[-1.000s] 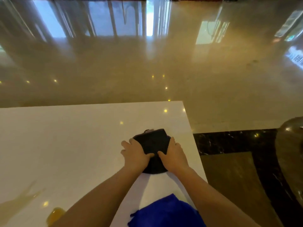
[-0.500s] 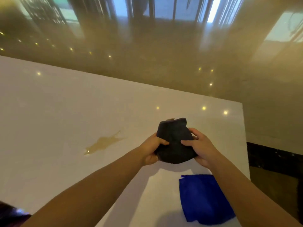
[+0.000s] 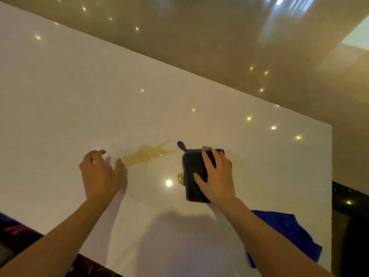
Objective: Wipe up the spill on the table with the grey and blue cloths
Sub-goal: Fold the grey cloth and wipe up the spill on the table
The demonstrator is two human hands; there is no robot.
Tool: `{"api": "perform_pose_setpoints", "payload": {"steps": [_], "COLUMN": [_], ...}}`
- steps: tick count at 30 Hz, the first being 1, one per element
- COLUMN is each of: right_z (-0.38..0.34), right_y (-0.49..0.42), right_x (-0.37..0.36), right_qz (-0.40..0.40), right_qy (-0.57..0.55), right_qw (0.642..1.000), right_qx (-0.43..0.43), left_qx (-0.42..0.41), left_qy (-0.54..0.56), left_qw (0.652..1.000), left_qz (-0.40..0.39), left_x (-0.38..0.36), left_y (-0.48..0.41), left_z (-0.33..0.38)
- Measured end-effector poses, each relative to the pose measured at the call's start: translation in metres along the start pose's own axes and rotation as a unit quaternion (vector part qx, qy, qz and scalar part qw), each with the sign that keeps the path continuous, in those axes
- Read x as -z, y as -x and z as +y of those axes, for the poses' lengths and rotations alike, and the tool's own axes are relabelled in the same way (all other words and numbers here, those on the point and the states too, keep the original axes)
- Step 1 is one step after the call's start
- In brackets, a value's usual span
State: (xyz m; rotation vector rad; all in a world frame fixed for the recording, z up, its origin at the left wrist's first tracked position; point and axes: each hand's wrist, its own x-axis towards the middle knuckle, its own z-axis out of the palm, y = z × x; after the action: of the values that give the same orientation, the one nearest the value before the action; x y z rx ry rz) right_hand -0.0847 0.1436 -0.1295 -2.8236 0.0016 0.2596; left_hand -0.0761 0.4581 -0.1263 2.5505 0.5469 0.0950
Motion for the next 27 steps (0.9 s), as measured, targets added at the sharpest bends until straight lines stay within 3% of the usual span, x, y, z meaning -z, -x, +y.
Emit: {"api": "perform_pose_setpoints", "payload": {"steps": [2, 4, 7, 10, 12, 18, 21, 27], "right_z": [-0.01, -0.016, -0.04, -0.07, -0.07, -0.041, -0.036, -0.129], "right_y": [-0.016, -0.019, 0.022, 0.092, 0.092, -0.051, -0.077, 0.1], "right_x": [-0.015, -0.031, -0.06, -0.088, -0.088, -0.048, -0.042, -0.099], "right_qz": [-0.057, -0.055, 0.002, -0.035, -0.046, 0.031, 0.048, -0.026], "right_qy": [0.07, 0.094, 0.087, 0.074, 0.086, 0.081, 0.073, 0.048], "right_qw": [0.995, 0.994, 0.993, 0.996, 0.995, 0.976, 0.967, 0.98], "right_qx": [0.045, 0.012, -0.075, -0.018, 0.006, -0.2, -0.239, -0.19], "left_qx": [0.075, 0.086, 0.076, 0.081, 0.085, 0.074, 0.07, 0.081], "left_qy": [-0.106, -0.169, -0.173, -0.178, -0.175, -0.169, -0.167, -0.166], "left_qw": [0.991, 0.98, 0.982, 0.98, 0.98, 0.983, 0.983, 0.983], "left_qz": [-0.019, -0.055, -0.031, -0.032, -0.032, -0.025, -0.019, -0.019], "left_x": [-0.001, -0.014, -0.023, -0.022, -0.02, -0.021, -0.022, -0.024], "left_y": [0.006, 0.018, 0.018, 0.018, 0.018, 0.015, 0.014, 0.013], "left_z": [-0.038, -0.059, -0.065, -0.064, -0.061, -0.064, -0.066, -0.07]}}
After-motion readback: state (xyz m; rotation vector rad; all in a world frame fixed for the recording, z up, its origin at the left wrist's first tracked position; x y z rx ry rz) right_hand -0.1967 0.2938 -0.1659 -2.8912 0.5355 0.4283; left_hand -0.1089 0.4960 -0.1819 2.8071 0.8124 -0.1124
